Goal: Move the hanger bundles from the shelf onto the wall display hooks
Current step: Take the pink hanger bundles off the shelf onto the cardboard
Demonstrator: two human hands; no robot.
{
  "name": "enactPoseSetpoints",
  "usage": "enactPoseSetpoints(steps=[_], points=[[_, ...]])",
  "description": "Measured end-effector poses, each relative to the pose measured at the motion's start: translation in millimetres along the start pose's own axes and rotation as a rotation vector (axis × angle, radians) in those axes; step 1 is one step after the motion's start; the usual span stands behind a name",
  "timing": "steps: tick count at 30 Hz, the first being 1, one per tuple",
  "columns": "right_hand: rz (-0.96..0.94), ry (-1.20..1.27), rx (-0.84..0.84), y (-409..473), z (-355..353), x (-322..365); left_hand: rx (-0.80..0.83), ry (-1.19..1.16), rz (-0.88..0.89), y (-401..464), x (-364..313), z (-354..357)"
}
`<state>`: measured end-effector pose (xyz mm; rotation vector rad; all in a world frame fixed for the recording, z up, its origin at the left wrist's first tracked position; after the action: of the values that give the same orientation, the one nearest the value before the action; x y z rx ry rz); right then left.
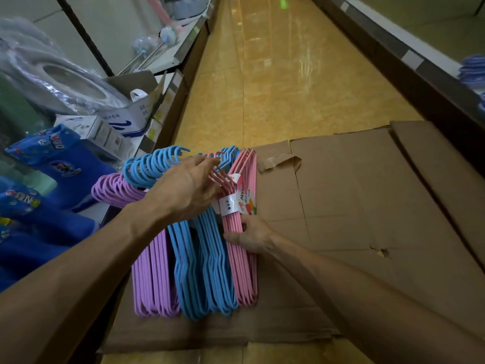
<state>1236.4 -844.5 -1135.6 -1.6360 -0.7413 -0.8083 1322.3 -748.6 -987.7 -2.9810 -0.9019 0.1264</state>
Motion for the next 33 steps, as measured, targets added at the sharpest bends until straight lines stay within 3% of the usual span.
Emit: enactPoseSetpoints(steps=[5,9,16,22,33], points=[[0.003,-0.159,0.004,-10.9,-26.8,7.8,-0.153,-0.179,0.012,3.4,-21.7,-13.2],[-0.047,-0.213,-0.141,-34.3,-69.7,13.4,-0.284,-0.392,0.009,5.1,-45.4,-28.9],[-0.161,-0.605,-0.388,-104.5,-149.5,10.2,-0.397,-0.542,0.066,10.3,-85.5,-41.2],[-0.191,-0.738,-0.576,-180.5,-213.6,-1.8,-0.360,-0.707,0.138,25.5,-123.0,-41.1],[-0.065,-0.724,-0.967,-291.7,-320.6,-39.5,-0.247,-1.018,0.209,64.7,-224.7,-34.6]])
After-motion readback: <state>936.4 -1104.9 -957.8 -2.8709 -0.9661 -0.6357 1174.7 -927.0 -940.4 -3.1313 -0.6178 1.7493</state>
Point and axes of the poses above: each hand's wrist, its own y-axis towards the middle knuckle, its own z-axis out of the palm, x = y × z, the point moved 2 cm from there along y, towards the middle knuckle, and after that the axes turned 5 degrees about z, right-handed, at the moved point
